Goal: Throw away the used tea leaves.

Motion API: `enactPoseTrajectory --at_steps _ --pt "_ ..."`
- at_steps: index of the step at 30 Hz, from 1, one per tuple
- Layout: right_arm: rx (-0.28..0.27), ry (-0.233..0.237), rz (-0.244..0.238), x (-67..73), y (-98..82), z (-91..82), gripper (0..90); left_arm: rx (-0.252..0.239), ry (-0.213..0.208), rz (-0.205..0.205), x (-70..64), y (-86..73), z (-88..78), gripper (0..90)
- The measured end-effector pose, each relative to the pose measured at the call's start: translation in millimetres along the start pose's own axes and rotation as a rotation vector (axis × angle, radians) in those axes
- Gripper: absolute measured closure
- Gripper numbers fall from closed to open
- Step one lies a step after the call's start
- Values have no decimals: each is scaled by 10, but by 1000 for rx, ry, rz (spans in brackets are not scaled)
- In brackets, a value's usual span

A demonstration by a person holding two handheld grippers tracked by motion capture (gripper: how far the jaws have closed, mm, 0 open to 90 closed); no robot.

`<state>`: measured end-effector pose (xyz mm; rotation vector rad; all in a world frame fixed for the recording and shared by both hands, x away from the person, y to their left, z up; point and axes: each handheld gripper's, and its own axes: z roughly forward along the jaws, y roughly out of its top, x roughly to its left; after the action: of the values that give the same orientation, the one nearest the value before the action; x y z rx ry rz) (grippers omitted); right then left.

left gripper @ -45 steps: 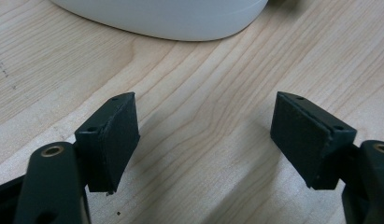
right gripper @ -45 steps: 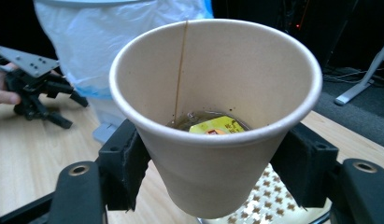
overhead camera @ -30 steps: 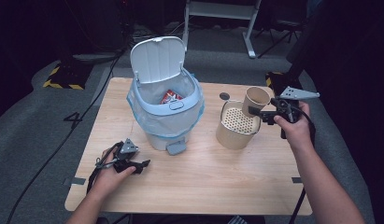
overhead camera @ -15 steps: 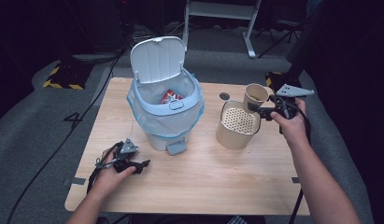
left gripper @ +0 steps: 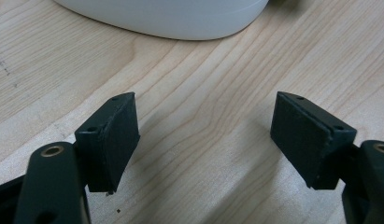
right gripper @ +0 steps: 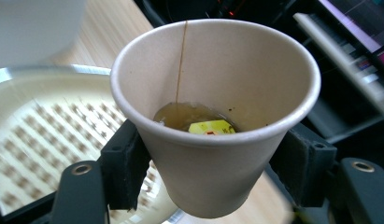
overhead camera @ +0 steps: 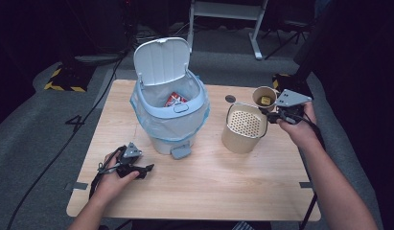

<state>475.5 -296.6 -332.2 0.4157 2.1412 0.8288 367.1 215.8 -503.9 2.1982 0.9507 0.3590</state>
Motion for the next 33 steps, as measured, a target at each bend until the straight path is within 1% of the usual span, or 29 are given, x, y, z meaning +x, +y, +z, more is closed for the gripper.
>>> enactPoseTrajectory --at_steps 3,5,8,10,12,15,18,19,20,21,25,28,29,30,32,33 --pt "49 -54 -135 49 53 -11 336 0 0 0 0 0 0 238" --pt "72 -69 -196 74 80 -9 336 0 0 0 0 0 0 239" --pt "132 -118 -347 115 124 2 338 0 0 0 0 0 0 238" --pt "164 -155 -435 149 148 15 339 0 0 0 0 0 0 238" --pt "206 -193 -523 185 170 30 340 0 0 0 0 0 0 238" --pt "268 -263 -686 245 196 69 341 0 0 0 0 0 0 239" --pt "316 -323 -828 318 207 108 343 0 0 0 0 0 0 239" --pt "326 -351 -883 347 203 123 343 0 0 0 0 0 0 238" --pt "339 -373 -950 374 205 135 343 0 0 0 0 0 0 239" --pt "348 -390 -993 400 204 143 343 0 0 0 0 0 0 238" --pt "396 -495 -1245 539 197 179 345 0 0 1 0 0 0 239" --pt "414 -561 -1401 613 199 188 346 0 0 0 0 0 0 239" --pt "409 -567 -1415 618 198 189 346 0 0 0 0 0 0 239" --pt "410 -588 -1432 634 201 178 346 0 0 0 0 0 0 239" --pt "415 -614 -1480 642 226 160 346 0 0 1 0 0 0 239" --pt "409 -622 -1477 640 243 147 346 0 0 0 0 0 0 238"
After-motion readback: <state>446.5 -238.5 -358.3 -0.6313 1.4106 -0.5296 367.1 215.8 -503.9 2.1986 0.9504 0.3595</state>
